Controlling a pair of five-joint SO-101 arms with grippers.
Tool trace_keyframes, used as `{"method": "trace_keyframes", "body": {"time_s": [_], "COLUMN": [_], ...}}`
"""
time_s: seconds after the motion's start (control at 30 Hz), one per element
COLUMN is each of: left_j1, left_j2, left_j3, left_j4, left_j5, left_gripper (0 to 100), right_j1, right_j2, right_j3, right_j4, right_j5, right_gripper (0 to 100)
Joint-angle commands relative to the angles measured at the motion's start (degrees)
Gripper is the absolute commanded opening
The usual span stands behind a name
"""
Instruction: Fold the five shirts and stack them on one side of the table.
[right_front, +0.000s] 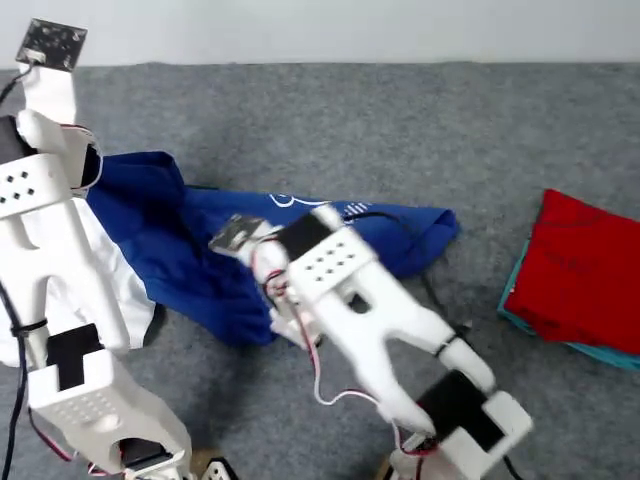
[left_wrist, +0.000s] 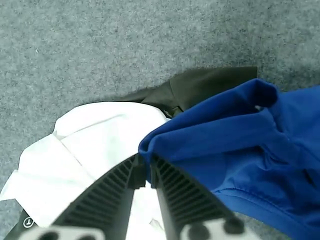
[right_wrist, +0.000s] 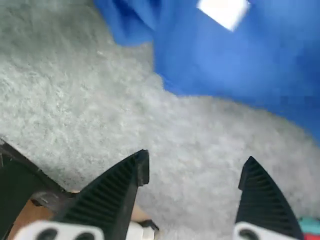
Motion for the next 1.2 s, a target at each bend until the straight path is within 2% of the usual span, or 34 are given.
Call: {"method": "trace_keyframes", "body": {"time_s": [0.0,0.23,0.5,0.7,1.0,1.17], "left_j1": [0.18,0.18,0.18,0.26,2.46,3.25], "left_j2": [-0.53,-0.79,-0.88,-0.88,-0.97,-2.02], "left_j3": [-0.66,-0.66,-0.66,-0.66,-0.75,-0.75], "left_j4": [0.09,0.09,0.09,0.09,0.35,0.44], "left_j5": [0.0,0.0,0.09,0.09,0.18,0.18], "left_gripper": [1,1,1,1,1,1], "right_j1": [-1.98,-1.89,1.89,7.52,12.62,15.6], "right_j2": [3.3,12.44,21.14,21.58,21.32,14.99], "right_j3": [-0.35,-0.44,-0.7,-5.98,-23.82,-27.69], "right_j4": [-4.35,-11.12,-13.93,-8.4,7.96,9.01], "right_j5": [-0.62,-0.62,1.93,5.27,11.25,13.54], "right_gripper": [29.2,28.6,12.0,3.7,1.1,1.1]}}
